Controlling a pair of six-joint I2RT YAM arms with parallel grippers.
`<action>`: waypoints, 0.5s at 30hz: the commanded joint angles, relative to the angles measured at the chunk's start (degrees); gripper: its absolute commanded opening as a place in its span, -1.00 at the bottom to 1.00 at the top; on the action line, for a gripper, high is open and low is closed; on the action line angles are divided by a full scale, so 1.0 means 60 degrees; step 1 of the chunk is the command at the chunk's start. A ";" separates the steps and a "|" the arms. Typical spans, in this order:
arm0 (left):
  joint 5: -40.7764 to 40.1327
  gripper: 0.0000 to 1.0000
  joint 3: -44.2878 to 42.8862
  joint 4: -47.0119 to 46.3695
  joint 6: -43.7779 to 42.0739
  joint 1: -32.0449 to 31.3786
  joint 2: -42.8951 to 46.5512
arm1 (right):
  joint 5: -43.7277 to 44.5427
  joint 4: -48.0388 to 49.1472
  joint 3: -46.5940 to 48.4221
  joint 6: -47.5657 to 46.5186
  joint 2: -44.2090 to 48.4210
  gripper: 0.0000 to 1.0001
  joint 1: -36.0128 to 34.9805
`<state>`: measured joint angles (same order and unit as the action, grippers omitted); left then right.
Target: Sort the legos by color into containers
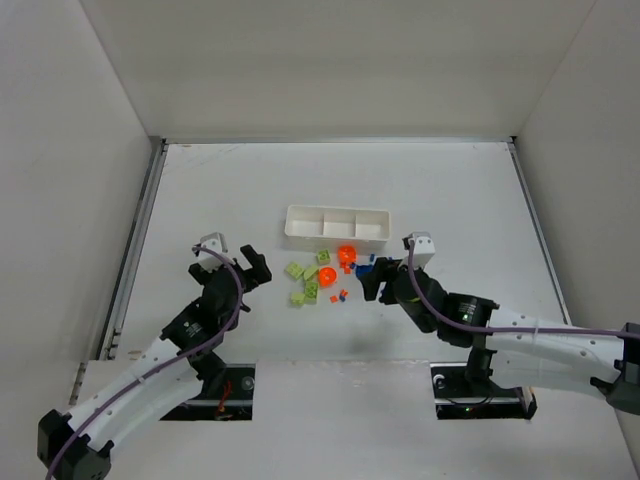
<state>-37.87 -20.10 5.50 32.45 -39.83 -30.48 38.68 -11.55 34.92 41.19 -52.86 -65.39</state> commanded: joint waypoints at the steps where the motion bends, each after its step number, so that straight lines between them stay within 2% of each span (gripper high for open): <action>1: 0.0187 1.00 -0.0239 -0.0242 0.0085 0.0157 -0.0091 | 0.0278 -0.0038 0.0684 0.0152 0.0110 0.43 -0.0300; 2: 0.0217 1.00 -0.0239 -0.0242 0.0129 0.0201 -0.0076 | 0.0249 -0.0038 0.0728 0.0152 0.0065 0.40 -0.0330; 3: 0.0159 1.00 -0.0297 -0.0097 0.0216 0.0245 -0.0221 | 0.0147 -0.0009 0.1033 0.0152 -0.0356 0.03 -0.0649; 6: 0.0464 1.00 -0.0385 -0.0154 0.0203 0.0115 -0.0122 | 0.0000 -0.0023 0.1517 0.0152 -0.1045 -0.33 -0.1002; 7: 0.0597 1.00 -0.0212 -0.0517 0.0203 -0.0061 0.0170 | 0.0115 -0.0110 0.1882 0.0181 -0.1628 -0.57 -0.1323; 9: 0.0657 1.00 0.0140 -0.1395 0.0071 -0.0194 0.0508 | 0.0175 -0.0038 0.2104 0.0312 -0.2173 -0.70 -0.1618; 11: 0.0453 1.00 0.0273 -0.1663 0.0231 -0.0369 0.0787 | 0.0190 0.0035 0.2280 0.0677 -0.2934 -0.72 -0.1969; 13: -0.0015 1.00 0.0244 -0.1255 0.0669 -0.0632 0.0978 | 0.0292 0.0167 0.2369 0.0986 -0.3683 -0.62 -0.2278; 15: -0.0425 1.00 0.0302 -0.0743 0.1196 -0.0809 0.1182 | 0.0423 0.0342 0.2486 0.1103 -0.4326 -0.30 -0.2468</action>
<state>-35.99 -18.98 0.60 34.48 -42.78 -25.28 39.29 -11.60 47.13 44.80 -73.30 -77.93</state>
